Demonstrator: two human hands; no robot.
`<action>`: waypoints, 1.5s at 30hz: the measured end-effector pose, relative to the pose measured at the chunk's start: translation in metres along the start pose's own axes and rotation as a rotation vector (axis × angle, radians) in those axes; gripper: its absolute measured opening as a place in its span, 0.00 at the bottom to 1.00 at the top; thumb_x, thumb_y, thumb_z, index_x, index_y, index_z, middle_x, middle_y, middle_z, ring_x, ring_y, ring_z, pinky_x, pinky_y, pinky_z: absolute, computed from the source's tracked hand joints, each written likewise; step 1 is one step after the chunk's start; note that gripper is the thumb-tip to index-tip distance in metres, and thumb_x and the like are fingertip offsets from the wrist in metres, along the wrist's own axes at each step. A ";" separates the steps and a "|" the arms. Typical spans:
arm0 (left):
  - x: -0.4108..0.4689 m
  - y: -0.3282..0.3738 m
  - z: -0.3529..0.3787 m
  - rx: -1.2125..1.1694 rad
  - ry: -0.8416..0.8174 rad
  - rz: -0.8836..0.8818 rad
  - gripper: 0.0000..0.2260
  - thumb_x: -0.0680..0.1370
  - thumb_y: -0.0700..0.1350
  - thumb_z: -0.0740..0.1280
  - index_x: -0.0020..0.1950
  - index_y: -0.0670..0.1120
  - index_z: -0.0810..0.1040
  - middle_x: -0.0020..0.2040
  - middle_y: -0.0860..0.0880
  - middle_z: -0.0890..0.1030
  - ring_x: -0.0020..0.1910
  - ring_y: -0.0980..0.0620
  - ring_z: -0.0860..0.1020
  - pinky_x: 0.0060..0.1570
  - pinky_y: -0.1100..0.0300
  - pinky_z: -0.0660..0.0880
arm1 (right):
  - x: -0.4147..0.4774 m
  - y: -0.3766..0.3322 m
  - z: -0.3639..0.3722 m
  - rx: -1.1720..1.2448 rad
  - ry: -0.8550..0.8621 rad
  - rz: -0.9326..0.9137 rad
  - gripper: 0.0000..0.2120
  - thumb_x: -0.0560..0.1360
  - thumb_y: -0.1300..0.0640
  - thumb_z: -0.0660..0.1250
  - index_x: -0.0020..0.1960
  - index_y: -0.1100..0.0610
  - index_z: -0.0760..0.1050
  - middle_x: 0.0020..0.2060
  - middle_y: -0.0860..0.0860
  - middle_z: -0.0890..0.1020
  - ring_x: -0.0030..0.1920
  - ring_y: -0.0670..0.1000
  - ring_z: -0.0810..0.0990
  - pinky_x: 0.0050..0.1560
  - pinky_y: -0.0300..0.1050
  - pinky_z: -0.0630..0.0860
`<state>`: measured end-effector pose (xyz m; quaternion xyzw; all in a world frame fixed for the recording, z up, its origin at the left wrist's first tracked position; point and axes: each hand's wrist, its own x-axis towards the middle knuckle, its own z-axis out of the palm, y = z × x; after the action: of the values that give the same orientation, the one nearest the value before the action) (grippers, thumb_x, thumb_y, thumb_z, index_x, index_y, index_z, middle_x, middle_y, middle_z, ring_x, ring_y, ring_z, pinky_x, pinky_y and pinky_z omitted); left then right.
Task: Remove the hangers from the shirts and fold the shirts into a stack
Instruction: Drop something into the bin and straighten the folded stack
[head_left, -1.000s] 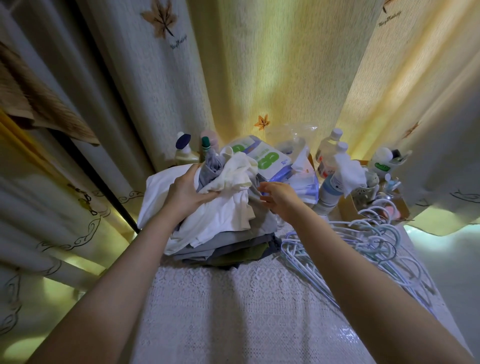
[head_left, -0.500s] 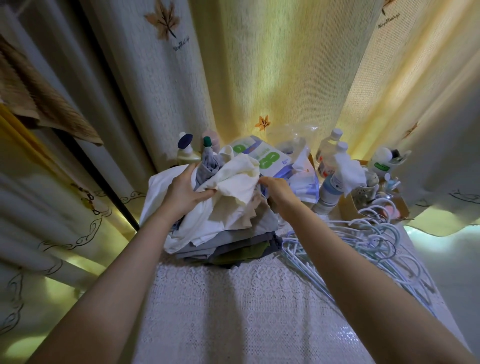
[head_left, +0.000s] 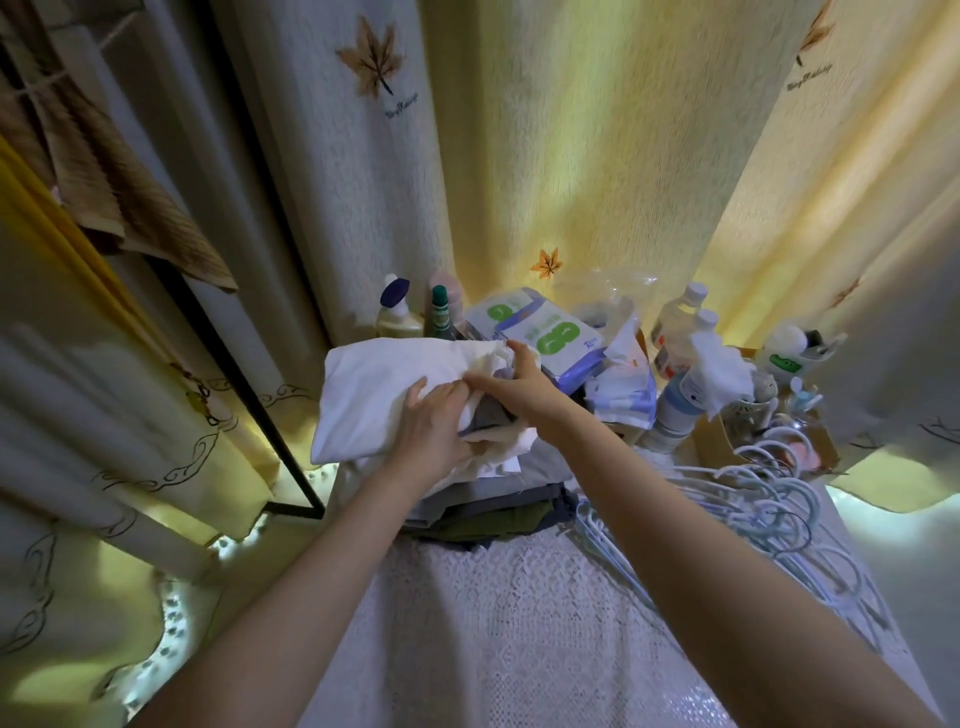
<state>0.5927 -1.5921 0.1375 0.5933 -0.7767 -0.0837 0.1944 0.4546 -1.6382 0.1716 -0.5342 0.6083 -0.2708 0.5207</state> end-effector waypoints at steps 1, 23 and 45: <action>0.001 -0.004 -0.002 0.009 -0.043 -0.006 0.29 0.70 0.53 0.73 0.67 0.45 0.69 0.63 0.48 0.75 0.67 0.50 0.70 0.72 0.52 0.48 | 0.001 -0.001 0.003 -0.012 0.015 -0.011 0.38 0.73 0.47 0.70 0.75 0.50 0.54 0.69 0.55 0.68 0.65 0.55 0.71 0.60 0.46 0.71; -0.073 -0.030 -0.002 -1.560 0.137 -0.990 0.19 0.77 0.59 0.63 0.57 0.45 0.74 0.45 0.44 0.82 0.41 0.50 0.81 0.34 0.62 0.79 | -0.012 0.001 -0.029 -0.014 0.186 0.016 0.18 0.76 0.62 0.60 0.65 0.57 0.68 0.54 0.60 0.75 0.44 0.54 0.74 0.40 0.46 0.73; -0.077 -0.045 -0.118 -1.475 0.003 -0.595 0.29 0.67 0.56 0.72 0.65 0.49 0.74 0.56 0.52 0.83 0.55 0.53 0.81 0.50 0.59 0.79 | -0.092 -0.005 -0.030 -0.119 0.149 -0.597 0.21 0.75 0.64 0.66 0.66 0.52 0.68 0.59 0.37 0.72 0.57 0.31 0.70 0.56 0.25 0.67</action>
<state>0.6966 -1.5199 0.2130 0.4943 -0.3295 -0.6240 0.5077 0.4184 -1.5612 0.2170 -0.6974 0.4758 -0.4141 0.3403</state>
